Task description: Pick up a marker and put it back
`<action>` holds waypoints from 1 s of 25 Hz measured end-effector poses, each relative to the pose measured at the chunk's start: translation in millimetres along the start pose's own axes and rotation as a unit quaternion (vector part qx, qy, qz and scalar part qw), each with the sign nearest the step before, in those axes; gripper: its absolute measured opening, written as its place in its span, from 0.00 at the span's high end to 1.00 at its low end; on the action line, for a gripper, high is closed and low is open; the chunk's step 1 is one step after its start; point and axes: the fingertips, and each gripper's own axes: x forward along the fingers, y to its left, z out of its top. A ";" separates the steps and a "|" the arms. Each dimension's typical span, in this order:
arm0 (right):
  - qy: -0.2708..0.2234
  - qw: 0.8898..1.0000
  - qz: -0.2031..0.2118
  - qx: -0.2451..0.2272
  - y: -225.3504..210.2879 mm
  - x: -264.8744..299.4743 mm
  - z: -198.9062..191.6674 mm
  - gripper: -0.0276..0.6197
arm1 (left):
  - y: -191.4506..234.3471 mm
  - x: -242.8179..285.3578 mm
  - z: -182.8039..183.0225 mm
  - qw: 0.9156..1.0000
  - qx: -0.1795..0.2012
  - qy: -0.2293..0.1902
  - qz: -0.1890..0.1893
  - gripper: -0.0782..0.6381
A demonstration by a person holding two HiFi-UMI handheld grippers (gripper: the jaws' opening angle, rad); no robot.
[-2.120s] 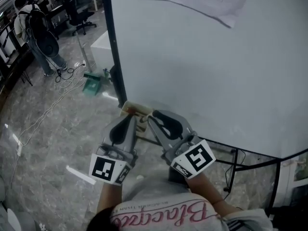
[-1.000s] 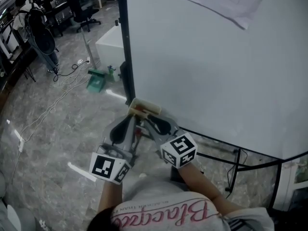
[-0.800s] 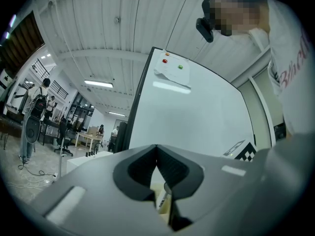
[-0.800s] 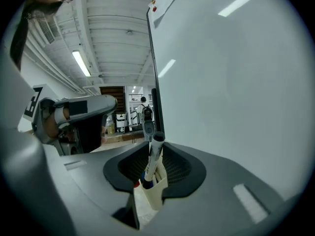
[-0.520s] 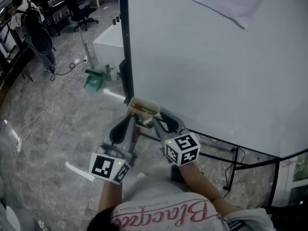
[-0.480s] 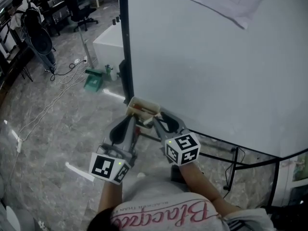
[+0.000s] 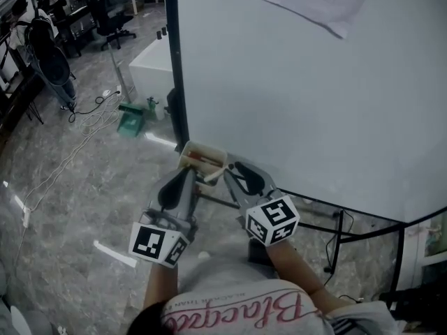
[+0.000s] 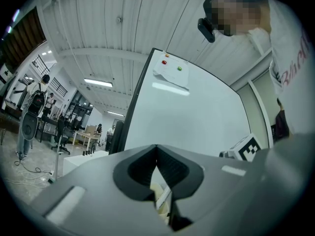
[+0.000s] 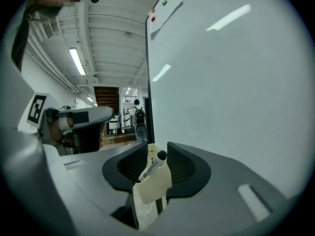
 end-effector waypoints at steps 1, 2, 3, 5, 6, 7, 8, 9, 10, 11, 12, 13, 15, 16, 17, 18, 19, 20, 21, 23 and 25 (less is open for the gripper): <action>-0.009 1.000 0.001 -0.004 1.6 -5.4 7.2 0.79 | 0.1 0.1 0.7 1.000 -0.001 -0.001 0.000 0.89; -0.017 1.000 0.004 -0.009 3.9 -10.8 14.5 0.79 | -0.1 0.2 1.3 1.000 -0.001 -0.002 0.000 0.89; -0.026 1.000 0.006 -0.015 6.7 -16.0 21.9 0.80 | -0.6 0.3 1.7 1.000 -0.002 -0.003 -0.001 0.89; -0.044 0.999 0.012 -0.029 12.7 -25.3 36.2 0.85 | -2.4 1.1 2.4 1.000 -0.003 -0.005 -0.004 0.89; -0.054 0.998 0.013 -0.036 15.3 -29.3 42.9 0.88 | -3.9 2.0 3.0 1.000 -0.003 -0.007 -0.006 0.89; -0.063 0.997 0.014 -0.043 17.7 -32.9 49.0 0.95 | -5.8 2.9 3.8 1.000 -0.003 -0.008 -0.009 0.89; -0.071 0.996 0.016 -0.049 20.2 -35.9 53.6 0.95 | -8.0 3.7 4.8 1.000 -0.001 -0.009 -0.012 0.89; -0.077 0.996 0.019 -0.052 22.6 -37.8 56.4 0.95 | -10.2 4.2 6.0 1.000 0.000 -0.011 -0.014 0.89; -0.079 0.995 0.021 -0.053 24.4 -38.8 57.5 0.96 | -12.0 4.5 6.9 1.000 0.001 -0.012 -0.016 0.89; -0.080 0.995 0.023 -0.053 25.4 -39.2 57.5 0.96 | -13.4 4.7 7.4 1.000 0.002 -0.013 -0.017 0.89; -0.079 0.995 0.024 -0.055 25.9 -39.6 57.0 0.96 | -14.6 4.9 7.6 1.000 0.003 -0.014 -0.018 0.89; -0.079 0.995 0.025 -0.056 26.1 -40.0 56.7 0.96 | -15.7 5.1 7.9 1.000 0.004 -0.014 -0.019 0.89; -0.082 0.995 0.025 -0.048 26.5 -40.7 57.5 0.96 | -17.2 5.2 9.2 1.000 0.008 -0.016 -0.021 0.89; -0.084 0.995 0.026 -0.046 26.7 -40.8 57.9 0.96 | -17.4 5.2 10.0 1.000 0.009 -0.018 -0.021 0.89; -0.084 0.995 0.027 -0.049 27.1 -41.0 57.8 0.96 | -17.4 5.1 10.7 1.000 0.010 -0.018 -0.020 0.89; -0.082 0.995 0.030 -0.055 27.4 -41.2 57.0 0.96 | -17.4 4.9 10.9 1.000 0.010 -0.018 -0.020 0.89; -0.080 0.995 0.031 -0.059 27.6 -41.6 56.0 0.96 | -17.8 4.7 10.9 1.000 0.011 -0.018 -0.019 0.89; -0.078 0.995 0.031 -0.060 27.7 -42.2 55.2 0.96 | -18.3 4.5 10.7 1.000 0.011 -0.017 -0.019 0.89; -0.077 0.995 0.031 -0.058 27.7 -42.8 54.6 0.96 | -19.0 4.3 10.5 1.000 0.011 -0.017 -0.019 0.89; -0.077 0.995 0.031 -0.054 27.9 -43.9 54.1 0.96 | -20.8 4.2 10.1 1.000 0.012 -0.015 -0.020 0.89; -0.076 0.995 0.032 -0.053 28.1 -44.9 53.7 0.96 | -23.0 3.7 9.7 1.000 0.013 -0.012 -0.021 0.89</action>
